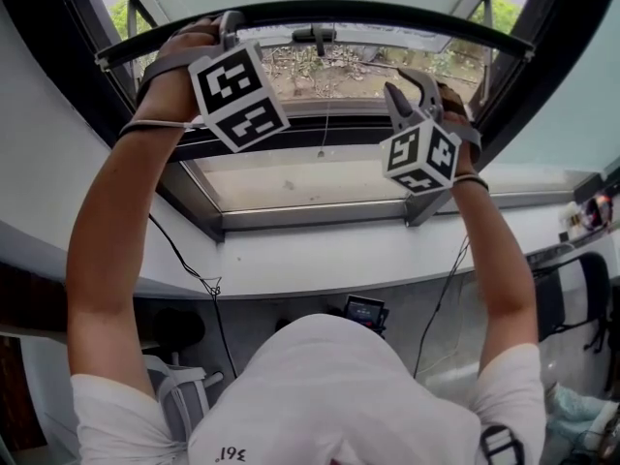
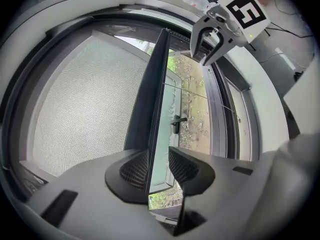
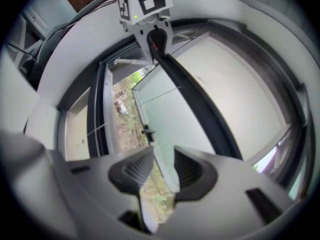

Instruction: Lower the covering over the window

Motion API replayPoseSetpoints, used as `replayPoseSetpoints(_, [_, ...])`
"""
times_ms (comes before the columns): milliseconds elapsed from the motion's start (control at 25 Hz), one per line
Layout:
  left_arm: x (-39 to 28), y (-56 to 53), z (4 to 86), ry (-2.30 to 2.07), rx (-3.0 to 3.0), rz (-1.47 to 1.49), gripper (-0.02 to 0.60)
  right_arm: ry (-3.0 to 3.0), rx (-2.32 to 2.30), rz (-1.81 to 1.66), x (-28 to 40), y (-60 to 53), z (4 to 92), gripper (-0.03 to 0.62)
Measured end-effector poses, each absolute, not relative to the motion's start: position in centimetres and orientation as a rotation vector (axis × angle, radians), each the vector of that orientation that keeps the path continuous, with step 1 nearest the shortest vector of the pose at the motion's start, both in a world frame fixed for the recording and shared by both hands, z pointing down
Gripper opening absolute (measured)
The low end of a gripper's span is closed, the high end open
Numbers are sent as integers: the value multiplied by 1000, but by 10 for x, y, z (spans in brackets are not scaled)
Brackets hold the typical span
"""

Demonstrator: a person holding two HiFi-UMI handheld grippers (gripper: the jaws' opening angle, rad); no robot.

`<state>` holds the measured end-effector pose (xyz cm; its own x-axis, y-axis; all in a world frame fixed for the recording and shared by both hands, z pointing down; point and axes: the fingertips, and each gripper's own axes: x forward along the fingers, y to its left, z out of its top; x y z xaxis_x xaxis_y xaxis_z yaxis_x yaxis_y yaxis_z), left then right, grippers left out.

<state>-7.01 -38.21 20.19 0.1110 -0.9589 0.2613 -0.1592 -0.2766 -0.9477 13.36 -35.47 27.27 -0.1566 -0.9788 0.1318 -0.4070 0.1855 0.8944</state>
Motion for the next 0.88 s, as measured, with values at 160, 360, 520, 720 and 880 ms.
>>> replayPoseSetpoints(160, [-68,-380,206,1123,-1600,-1261,126,-1587,1366,-1060,146,-360,238,121])
replayPoseSetpoints(360, [-70,-380,235,1092,-1635,-1306,126,-1457,1362,-1155,156,-372,216,121])
replayPoseSetpoints(520, [-70,-379,253,1085,-1643,-1320,126,-1415,1321,-1164,161,-378,225,120])
replayPoseSetpoints(720, [-69,-381,255,1081,-1653,-1319,126,-1391,1278,-1137,165,-386,244,120])
replayPoseSetpoints(880, [-70,-382,257,1084,-1664,-1307,126,-1355,1240,-1113,165,-390,246,113])
